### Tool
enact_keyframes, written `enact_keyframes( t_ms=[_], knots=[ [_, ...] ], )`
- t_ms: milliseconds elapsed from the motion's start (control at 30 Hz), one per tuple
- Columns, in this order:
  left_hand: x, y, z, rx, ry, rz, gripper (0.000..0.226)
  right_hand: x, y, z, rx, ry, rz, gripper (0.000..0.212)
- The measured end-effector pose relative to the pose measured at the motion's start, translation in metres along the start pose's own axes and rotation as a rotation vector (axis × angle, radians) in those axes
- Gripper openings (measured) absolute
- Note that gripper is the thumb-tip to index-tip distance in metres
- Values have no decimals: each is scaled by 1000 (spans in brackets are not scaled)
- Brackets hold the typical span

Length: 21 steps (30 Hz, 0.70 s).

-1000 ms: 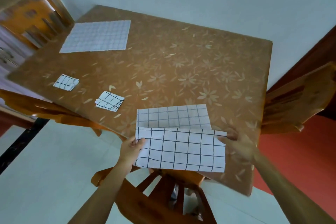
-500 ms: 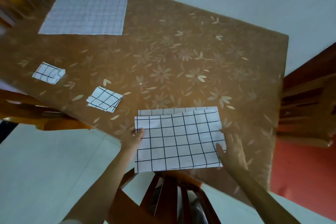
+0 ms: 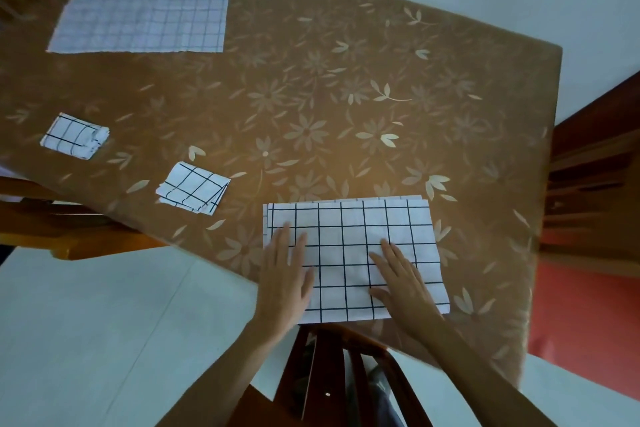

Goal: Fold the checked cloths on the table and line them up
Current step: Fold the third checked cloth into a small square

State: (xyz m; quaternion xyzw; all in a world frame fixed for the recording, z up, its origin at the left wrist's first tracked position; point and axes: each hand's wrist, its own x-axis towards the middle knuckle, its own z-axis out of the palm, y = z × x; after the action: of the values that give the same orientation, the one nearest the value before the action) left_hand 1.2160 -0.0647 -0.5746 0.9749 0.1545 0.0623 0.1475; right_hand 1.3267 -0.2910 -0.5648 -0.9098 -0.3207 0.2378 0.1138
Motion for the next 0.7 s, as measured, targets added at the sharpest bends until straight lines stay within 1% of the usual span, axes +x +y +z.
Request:
enact_keyframes(
  t_ms=[67, 133, 200, 333, 467, 700],
  knots=[
    [-13, 6, 14, 37, -103, 121, 60, 1, 3, 2, -16, 12, -19, 71],
    [-20, 10, 22, 58, -188, 159, 58, 3, 6, 3, -24, 32, -37, 70],
    [-25, 12, 24, 85, -235, 160, 57, 3, 7, 3, -36, 30, -46, 70],
    [-26, 8, 22, 115, -257, 157, 59, -1, 6, 2, -10, 30, -58, 69],
    [-27, 7, 17, 121, -273, 115, 60, -1, 4, 2, 24, 57, -82, 68],
    [-27, 9, 16, 137, -298, 99, 63, 2, 4, 7, 9, 65, -80, 68]
  ],
)
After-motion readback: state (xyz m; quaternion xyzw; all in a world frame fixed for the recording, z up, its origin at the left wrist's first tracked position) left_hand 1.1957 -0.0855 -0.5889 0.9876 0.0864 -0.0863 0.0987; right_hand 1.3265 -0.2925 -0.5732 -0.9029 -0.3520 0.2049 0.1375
